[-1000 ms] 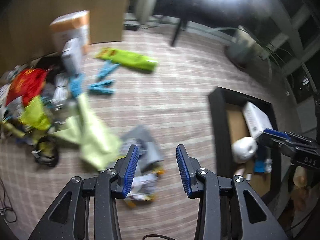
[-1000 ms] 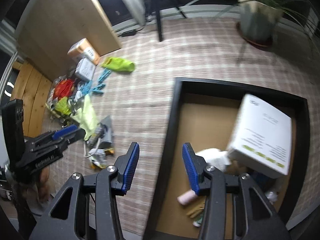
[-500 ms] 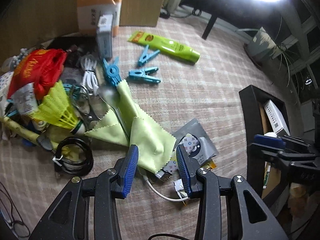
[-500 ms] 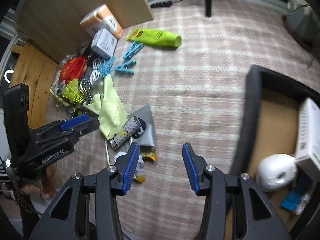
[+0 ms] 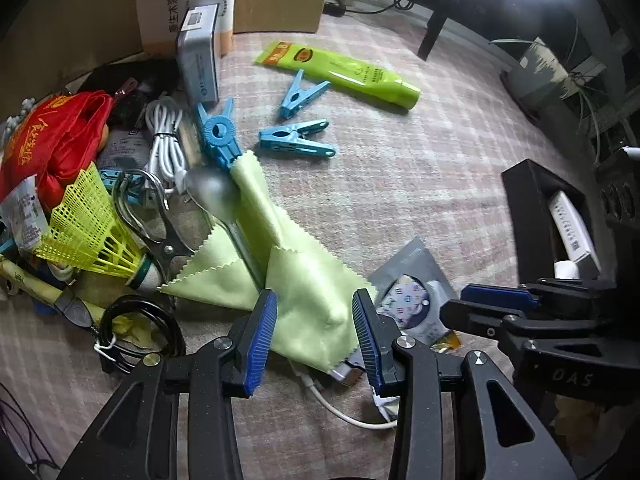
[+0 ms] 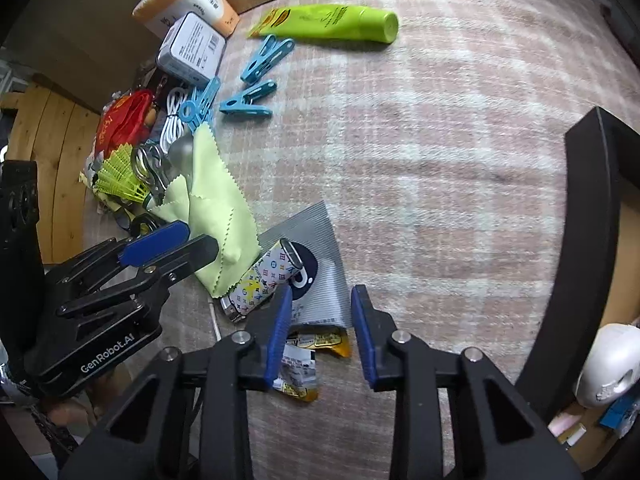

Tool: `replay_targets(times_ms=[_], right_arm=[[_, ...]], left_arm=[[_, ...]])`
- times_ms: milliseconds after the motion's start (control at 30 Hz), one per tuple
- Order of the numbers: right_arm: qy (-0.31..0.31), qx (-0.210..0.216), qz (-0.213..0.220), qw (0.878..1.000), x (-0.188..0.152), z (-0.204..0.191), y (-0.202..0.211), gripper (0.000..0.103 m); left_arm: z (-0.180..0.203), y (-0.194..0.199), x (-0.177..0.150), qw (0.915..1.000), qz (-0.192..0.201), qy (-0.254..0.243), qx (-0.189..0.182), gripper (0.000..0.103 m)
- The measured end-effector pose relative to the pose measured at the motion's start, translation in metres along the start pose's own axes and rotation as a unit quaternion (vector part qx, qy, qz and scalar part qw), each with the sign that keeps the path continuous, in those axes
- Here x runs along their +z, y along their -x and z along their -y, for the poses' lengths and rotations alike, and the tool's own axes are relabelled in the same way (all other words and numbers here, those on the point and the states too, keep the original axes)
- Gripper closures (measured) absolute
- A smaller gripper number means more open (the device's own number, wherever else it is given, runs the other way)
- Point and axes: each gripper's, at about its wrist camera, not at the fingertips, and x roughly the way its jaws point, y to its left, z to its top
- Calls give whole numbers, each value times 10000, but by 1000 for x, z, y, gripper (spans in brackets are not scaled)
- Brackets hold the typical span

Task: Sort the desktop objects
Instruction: 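Move both grippers back to the pile near the green cloth, then grasp the green cloth with the left gripper while the right grasps the grey card pack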

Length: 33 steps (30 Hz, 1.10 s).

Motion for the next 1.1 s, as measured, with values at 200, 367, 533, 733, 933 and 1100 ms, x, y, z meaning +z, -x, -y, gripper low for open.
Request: replay_targets(times_ms=[200,367,533,733,933,1100], right_arm=[[13,-5,-21,10000,-3,-2,-5,88],[69,50,-9,10000,-4,-3,-6,94],[92,119,-83,9999,1,-5,-11,90],[112,195,-207,9995,10,-12,-20,90],[-270,824,-418,9954,19,-4,-31,77],[-173,740,-299,9967,20,-12,-32,83]], left_arm=[[-3,-2,1,10000,21,88,0,68],[-5,-6,1,9998,-10,213,-50,95],[-5,-4,1,9997,54,227,-87,100],[-6,-7,2,9996,60,258,-85,101],[-11,-12,-2,9994,1,326,-123,101],[-13,-14,-3,9991,-1,386,-147,101]])
